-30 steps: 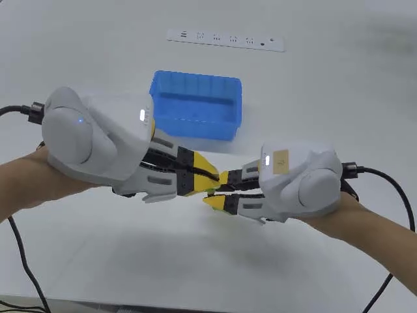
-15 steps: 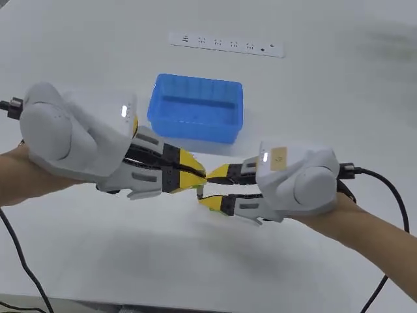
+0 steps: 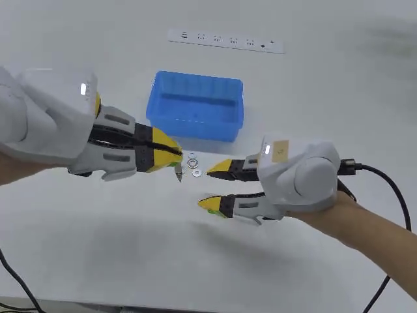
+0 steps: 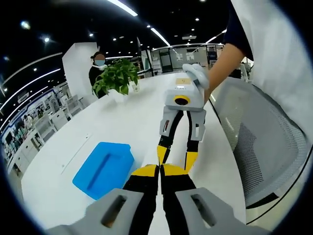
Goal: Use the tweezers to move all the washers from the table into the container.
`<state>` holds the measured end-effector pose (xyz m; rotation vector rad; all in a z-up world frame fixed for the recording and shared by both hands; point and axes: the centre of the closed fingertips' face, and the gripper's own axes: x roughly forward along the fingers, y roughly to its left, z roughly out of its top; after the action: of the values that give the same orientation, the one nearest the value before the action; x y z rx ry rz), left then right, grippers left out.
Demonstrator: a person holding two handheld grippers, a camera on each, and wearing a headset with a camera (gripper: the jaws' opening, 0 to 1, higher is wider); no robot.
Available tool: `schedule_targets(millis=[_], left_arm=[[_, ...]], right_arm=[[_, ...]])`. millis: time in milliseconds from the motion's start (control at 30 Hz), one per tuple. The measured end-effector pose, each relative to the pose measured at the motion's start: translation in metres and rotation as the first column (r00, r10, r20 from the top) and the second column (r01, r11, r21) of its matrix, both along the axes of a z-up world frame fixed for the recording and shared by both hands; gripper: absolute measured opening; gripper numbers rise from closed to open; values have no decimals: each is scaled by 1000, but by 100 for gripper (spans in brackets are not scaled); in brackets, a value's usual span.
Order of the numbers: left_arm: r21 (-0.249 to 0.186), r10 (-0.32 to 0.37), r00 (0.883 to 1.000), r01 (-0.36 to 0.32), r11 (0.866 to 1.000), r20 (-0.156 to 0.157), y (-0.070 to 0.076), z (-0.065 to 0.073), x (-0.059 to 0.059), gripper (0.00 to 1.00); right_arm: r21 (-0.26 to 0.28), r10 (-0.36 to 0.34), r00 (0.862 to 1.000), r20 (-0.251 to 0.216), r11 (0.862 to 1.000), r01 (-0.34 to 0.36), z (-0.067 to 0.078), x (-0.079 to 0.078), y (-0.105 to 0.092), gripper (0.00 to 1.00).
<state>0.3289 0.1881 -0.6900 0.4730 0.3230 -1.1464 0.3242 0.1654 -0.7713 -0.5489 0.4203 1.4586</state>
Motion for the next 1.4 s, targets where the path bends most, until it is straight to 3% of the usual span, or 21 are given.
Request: schedule_targets(millis=[300,800,1000,1400], left_arm=[[-32,14,1000,-14,999,1,4,0,9,5],[-17,-9,1000,9,1000,-8,2,-9,13,5],[-19,-18,999,18,1000,-26,-1,-13,11,5],[-20,-11,1000,11,1000,-14,-1,-13,15,5]], right_arm=[[3,-15,1000,-24,1000,15,-4,1,2,31],[5,-31,998,-53,1000,31,-8,1,-5,34],[11,-29,998,-60,999,30,-8,1,-4,34],[26,-25,997,-72,999,27,-7,-1,1,34]])
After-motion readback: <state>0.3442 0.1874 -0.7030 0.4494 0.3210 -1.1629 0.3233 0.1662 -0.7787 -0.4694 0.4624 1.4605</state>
